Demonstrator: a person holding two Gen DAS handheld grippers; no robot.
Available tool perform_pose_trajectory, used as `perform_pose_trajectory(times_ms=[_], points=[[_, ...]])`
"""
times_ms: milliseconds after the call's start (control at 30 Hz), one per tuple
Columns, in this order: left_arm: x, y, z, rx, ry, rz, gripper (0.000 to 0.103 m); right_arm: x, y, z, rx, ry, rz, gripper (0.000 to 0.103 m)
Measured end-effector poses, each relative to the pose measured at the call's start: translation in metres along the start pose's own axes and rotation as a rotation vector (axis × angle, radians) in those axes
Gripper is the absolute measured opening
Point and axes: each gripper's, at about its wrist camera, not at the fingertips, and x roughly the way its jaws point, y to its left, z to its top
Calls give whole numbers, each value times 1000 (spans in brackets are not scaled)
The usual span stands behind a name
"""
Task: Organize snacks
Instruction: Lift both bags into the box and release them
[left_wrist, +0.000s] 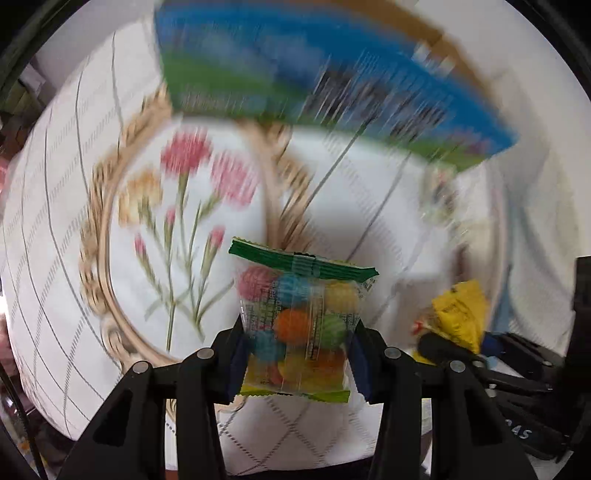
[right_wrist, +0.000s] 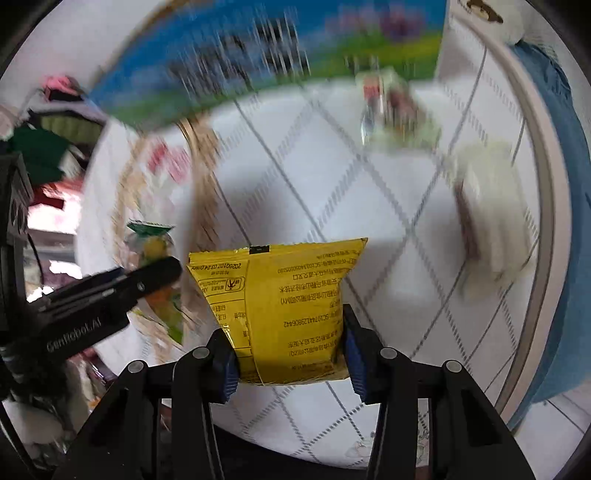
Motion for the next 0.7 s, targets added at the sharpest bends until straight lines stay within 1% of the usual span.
perform_pose_trajectory(times_ms=[67, 167, 200, 233, 267, 300, 367, 400, 433, 467, 533, 567, 600, 700], points=[[-23, -7, 23, 8, -41, -31, 44, -31, 3, 15, -11, -57, 31, 49], [-56, -18, 70, 36, -107, -70, 44, -74, 7, 50, -28, -137, 80, 49], [-62, -20, 86, 44, -127, -67, 44, -84, 13, 60, -30, -159, 90, 49], [-64, -22, 100, 55, -137, -63, 44, -98, 13, 78, -42, -185, 96, 49], [-67, -23, 120, 62, -145, -58, 44, -107, 13, 90, -48, -203, 93, 49], [-67, -26, 132, 59, -153, -55, 44, -112, 16, 104, -53, -224, 89, 49], [-61, -25, 172, 62, -148, -32, 44, -112, 27, 139, -79, -252, 53, 49], [-56, -27, 188, 55, -144, -24, 44, -102, 34, 160, -78, -258, 43, 49], [-49, -25, 204, 50, -135, -15, 44, -91, 40, 182, -87, -245, 41, 49], [-39, -24, 220, 53, -120, 10, 44, -83, 40, 196, -81, -230, 41, 49], [-23, -21, 242, 41, -94, 40, 44, -66, 43, 229, -81, -190, 34, 50], [-14, -18, 249, 31, -80, 46, 44, -59, 43, 240, -76, -179, 23, 50], [-4, -15, 261, 19, -61, 47, 44, -42, 50, 244, -72, -171, 11, 50], [16, -12, 273, 0, -19, 55, 44, -1, 52, 263, -80, -126, -25, 50]])
